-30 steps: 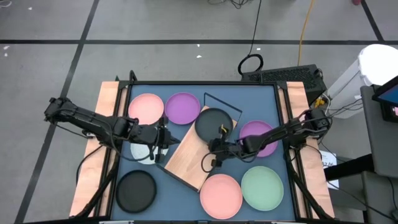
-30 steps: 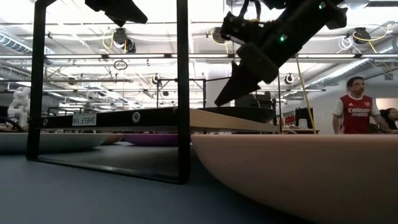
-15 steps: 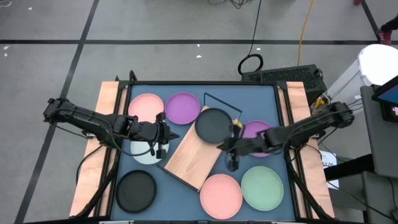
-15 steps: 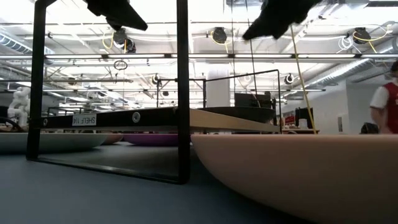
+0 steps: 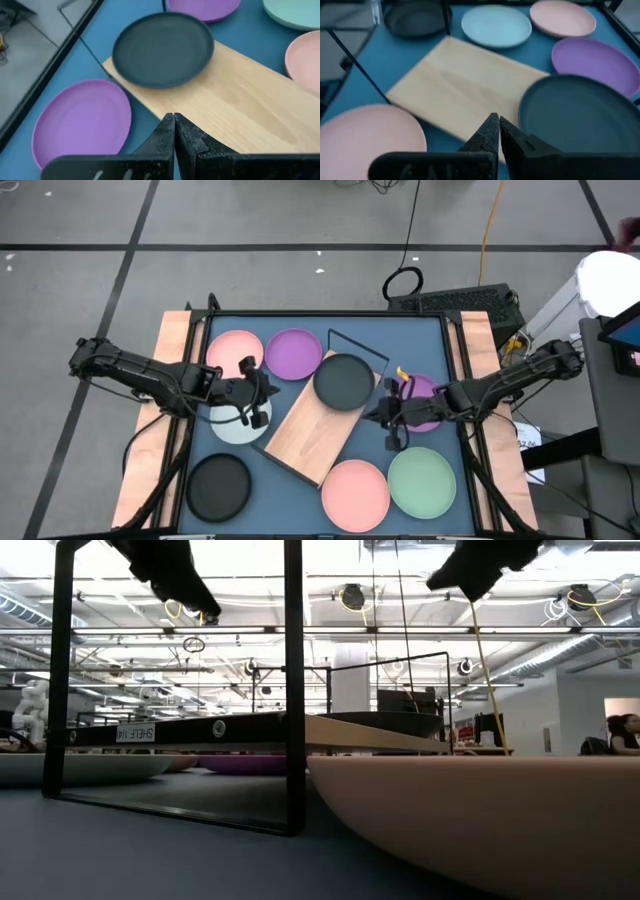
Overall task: Place and stack plates onto a shelf
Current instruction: Put the top pink plate on the shelf
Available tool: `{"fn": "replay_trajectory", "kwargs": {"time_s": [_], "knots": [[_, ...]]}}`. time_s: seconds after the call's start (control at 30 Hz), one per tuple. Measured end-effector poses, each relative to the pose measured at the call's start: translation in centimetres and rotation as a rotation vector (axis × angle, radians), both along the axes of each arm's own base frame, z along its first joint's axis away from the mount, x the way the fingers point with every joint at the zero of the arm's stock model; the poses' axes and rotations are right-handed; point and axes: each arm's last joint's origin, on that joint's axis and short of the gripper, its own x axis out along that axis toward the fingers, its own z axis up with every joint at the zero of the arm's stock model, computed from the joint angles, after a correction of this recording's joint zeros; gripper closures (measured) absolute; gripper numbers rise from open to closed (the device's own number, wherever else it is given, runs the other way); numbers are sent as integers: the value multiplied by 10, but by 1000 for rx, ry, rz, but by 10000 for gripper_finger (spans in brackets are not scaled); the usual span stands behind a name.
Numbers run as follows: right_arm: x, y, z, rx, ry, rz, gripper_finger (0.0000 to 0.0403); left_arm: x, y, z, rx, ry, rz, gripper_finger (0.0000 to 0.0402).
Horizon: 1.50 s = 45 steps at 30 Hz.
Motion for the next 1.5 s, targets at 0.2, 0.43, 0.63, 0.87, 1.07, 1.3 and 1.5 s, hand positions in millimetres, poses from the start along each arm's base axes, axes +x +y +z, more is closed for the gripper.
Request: {"fn": "replay_trajectory", "kwargs": {"time_s": [0.2, 0.43, 0.63, 0.87, 1.07, 1.3, 1.5], "knots": [[1, 2, 1, -40, -12, 62, 403, -2, 1, -2, -20, 7, 59, 398], [-4, 0, -5, -76, 67, 74, 403, -5, 3, -4, -37, 39, 79, 398], [-6, 0, -8, -89, 99, 80, 403, -12, 6, -3, -117, 77, 147, 398], [-6, 0, -7, -89, 96, 80, 403, -13, 5, -4, -117, 90, 140, 398], [-6, 0, -7, -89, 96, 80, 403, -16, 5, -3, -116, 98, 141, 398], [-6, 0, -7, -89, 96, 80, 403, -23, 6, -4, -161, 152, 131, 398], [-6, 0, -7, -89, 96, 81, 403, -26, 17, -4, -181, 173, 175, 398]]}}
